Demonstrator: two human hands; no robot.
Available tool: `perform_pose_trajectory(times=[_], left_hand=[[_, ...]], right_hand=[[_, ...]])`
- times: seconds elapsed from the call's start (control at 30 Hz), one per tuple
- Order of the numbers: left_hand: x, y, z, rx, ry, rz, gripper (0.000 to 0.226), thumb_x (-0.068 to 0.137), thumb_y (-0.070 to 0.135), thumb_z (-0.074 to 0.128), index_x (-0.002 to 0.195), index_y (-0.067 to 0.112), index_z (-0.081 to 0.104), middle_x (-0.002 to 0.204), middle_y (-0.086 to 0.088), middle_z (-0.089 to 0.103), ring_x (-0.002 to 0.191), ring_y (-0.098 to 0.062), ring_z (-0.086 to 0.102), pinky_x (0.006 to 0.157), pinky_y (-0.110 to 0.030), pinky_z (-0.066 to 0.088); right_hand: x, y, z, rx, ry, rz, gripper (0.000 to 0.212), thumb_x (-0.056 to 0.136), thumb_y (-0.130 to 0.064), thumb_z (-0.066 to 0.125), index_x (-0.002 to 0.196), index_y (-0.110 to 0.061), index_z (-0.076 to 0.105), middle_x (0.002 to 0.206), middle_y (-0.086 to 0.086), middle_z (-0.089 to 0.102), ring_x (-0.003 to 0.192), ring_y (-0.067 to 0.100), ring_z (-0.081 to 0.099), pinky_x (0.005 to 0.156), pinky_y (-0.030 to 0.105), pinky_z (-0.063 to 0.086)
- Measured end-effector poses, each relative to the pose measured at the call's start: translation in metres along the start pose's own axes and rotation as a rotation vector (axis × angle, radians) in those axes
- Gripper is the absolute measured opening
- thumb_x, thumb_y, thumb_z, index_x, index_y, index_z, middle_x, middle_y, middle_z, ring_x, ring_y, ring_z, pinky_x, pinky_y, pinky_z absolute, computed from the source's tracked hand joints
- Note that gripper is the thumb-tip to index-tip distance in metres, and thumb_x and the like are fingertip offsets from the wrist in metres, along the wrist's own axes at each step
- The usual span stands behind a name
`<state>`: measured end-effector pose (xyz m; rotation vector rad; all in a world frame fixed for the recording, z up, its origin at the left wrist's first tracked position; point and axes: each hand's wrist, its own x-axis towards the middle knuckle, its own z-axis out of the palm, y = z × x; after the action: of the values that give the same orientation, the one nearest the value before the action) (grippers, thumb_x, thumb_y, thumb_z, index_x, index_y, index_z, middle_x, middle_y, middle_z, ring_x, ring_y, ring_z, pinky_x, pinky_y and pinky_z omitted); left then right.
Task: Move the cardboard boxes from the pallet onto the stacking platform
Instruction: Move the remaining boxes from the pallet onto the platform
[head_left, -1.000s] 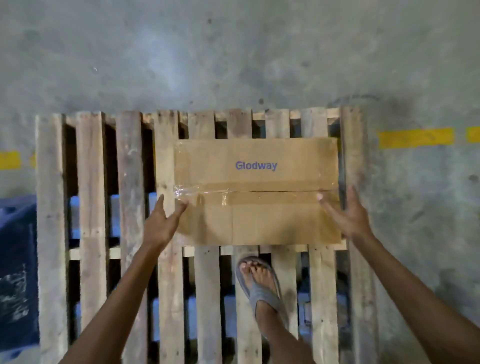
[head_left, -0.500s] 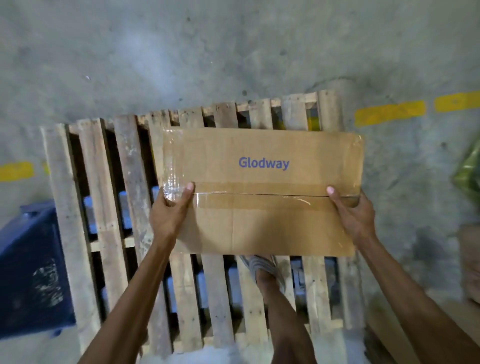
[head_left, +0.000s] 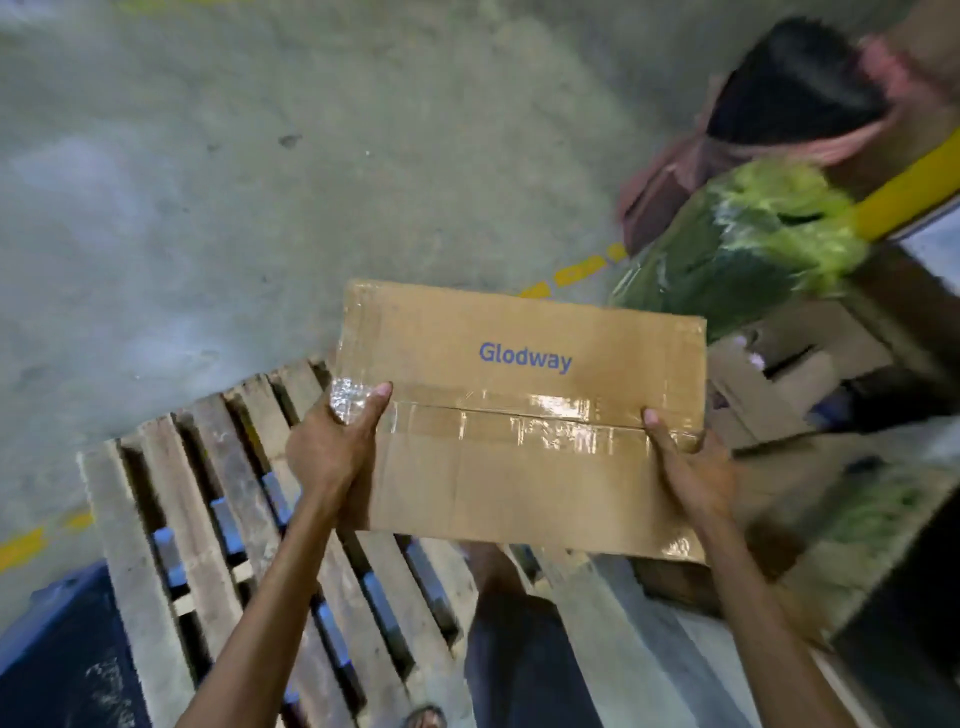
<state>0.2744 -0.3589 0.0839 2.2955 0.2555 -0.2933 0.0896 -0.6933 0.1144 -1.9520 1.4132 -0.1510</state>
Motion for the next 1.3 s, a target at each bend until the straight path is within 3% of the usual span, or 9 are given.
perform_pose_trajectory(times=[0.23, 0.37, 0.47, 0.6, 0.77, 0.9, 1.03, 1.17, 1.3], left_hand=[[-0.205, 0.053, -0.016, 0.034, -0.229, 0.362, 0.069, 0.081, 0.079, 0.058, 0.109, 0.018, 0.075, 0.103, -0.018, 0.076, 0.099, -0.039, 0.069, 0.072, -0.032, 0.038], [-0.309, 0.065, -0.003, 0.118, -0.366, 0.497, 0.091, 0.070, 0.095, 0.048, 0.105, 0.016, 0.077, 0.100, -0.018, 0.076, 0.097, -0.040, 0.069, 0.080, -0.040, 0.054], [-0.408, 0.071, 0.013, 0.135, -0.489, 0.643, 0.083, 0.073, 0.089, 0.054, 0.106, 0.016, 0.077, 0.104, -0.019, 0.076, 0.102, -0.042, 0.069, 0.081, -0.041, 0.052], [-0.516, 0.063, 0.039, 0.170, -0.655, 0.706, 0.075, 0.075, 0.087, 0.056, 0.103, 0.020, 0.076, 0.104, -0.014, 0.076, 0.101, -0.039, 0.069, 0.079, -0.039, 0.049], [-0.665, 0.041, 0.073, 0.152, -0.793, 0.787, 0.076, 0.072, 0.091, 0.052, 0.098, 0.024, 0.076, 0.099, -0.009, 0.077, 0.095, -0.036, 0.070, 0.082, -0.041, 0.053], [-0.787, 0.023, 0.086, 0.160, -0.794, 0.806, 0.068, 0.076, 0.085, 0.053, 0.086, 0.020, 0.071, 0.089, -0.008, 0.072, 0.084, -0.031, 0.064, 0.077, -0.037, 0.046], [-0.892, 0.022, 0.078, 0.137, -0.760, 0.882, 0.068, 0.080, 0.083, 0.051, 0.089, 0.018, 0.070, 0.085, -0.003, 0.067, 0.081, -0.026, 0.059, 0.075, -0.034, 0.043], [-0.969, 0.058, 0.053, 0.109, -0.786, 0.957, 0.062, 0.084, 0.080, 0.049, 0.079, 0.020, 0.062, 0.080, -0.001, 0.063, 0.084, -0.027, 0.056, 0.079, -0.036, 0.043], [-1.025, 0.116, 0.035, 0.012, -0.826, 1.039, 0.052, 0.085, 0.077, 0.053, 0.077, 0.026, 0.062, 0.072, 0.011, 0.056, 0.079, -0.022, 0.056, 0.079, -0.035, 0.041]], right_hand=[[-0.194, 0.162, -0.190, 0.103, 0.289, 0.150, 0.091, 0.067, -0.092, 0.051, 0.120, -0.020, 0.067, 0.121, 0.017, 0.070, 0.115, 0.042, 0.062, 0.097, 0.047, 0.049], [-0.294, 0.252, -0.264, 0.141, 0.416, 0.271, 0.082, 0.078, -0.083, 0.055, 0.125, -0.017, 0.066, 0.122, 0.017, 0.070, 0.115, 0.041, 0.062, 0.093, 0.045, 0.047], [-0.370, 0.334, -0.314, 0.191, 0.533, 0.394, 0.097, 0.069, -0.095, 0.048, 0.124, -0.018, 0.066, 0.119, 0.015, 0.072, 0.114, 0.040, 0.063, 0.093, 0.045, 0.048], [-0.454, 0.415, -0.367, 0.203, 0.624, 0.482, 0.087, 0.067, -0.094, 0.049, 0.116, -0.024, 0.070, 0.111, 0.011, 0.074, 0.106, 0.038, 0.067, 0.085, 0.042, 0.050], [-0.546, 0.518, -0.443, 0.175, 0.729, 0.576, 0.096, 0.061, -0.097, 0.042, 0.116, -0.023, 0.069, 0.111, 0.014, 0.074, 0.106, 0.039, 0.067, 0.077, 0.040, 0.044], [-0.604, 0.602, -0.510, 0.169, 0.766, 0.558, 0.110, 0.051, -0.104, 0.033, 0.115, -0.023, 0.070, 0.110, 0.014, 0.074, 0.105, 0.039, 0.067, 0.083, 0.044, 0.050], [-0.659, 0.662, -0.582, 0.168, 0.820, 0.535, 0.098, 0.062, -0.099, 0.044, 0.113, -0.019, 0.071, 0.110, 0.015, 0.074, 0.104, 0.038, 0.067, 0.082, 0.041, 0.048], [-0.698, 0.692, -0.658, 0.181, 0.883, 0.449, 0.078, 0.076, -0.086, 0.052, 0.111, -0.019, 0.072, 0.112, 0.014, 0.073, 0.105, 0.037, 0.066, 0.087, 0.043, 0.050], [-0.708, 0.693, -0.744, 0.145, 0.903, 0.376, 0.087, 0.076, -0.090, 0.047, 0.115, -0.016, 0.070, 0.114, 0.015, 0.071, 0.108, 0.040, 0.064, 0.094, 0.048, 0.051]])
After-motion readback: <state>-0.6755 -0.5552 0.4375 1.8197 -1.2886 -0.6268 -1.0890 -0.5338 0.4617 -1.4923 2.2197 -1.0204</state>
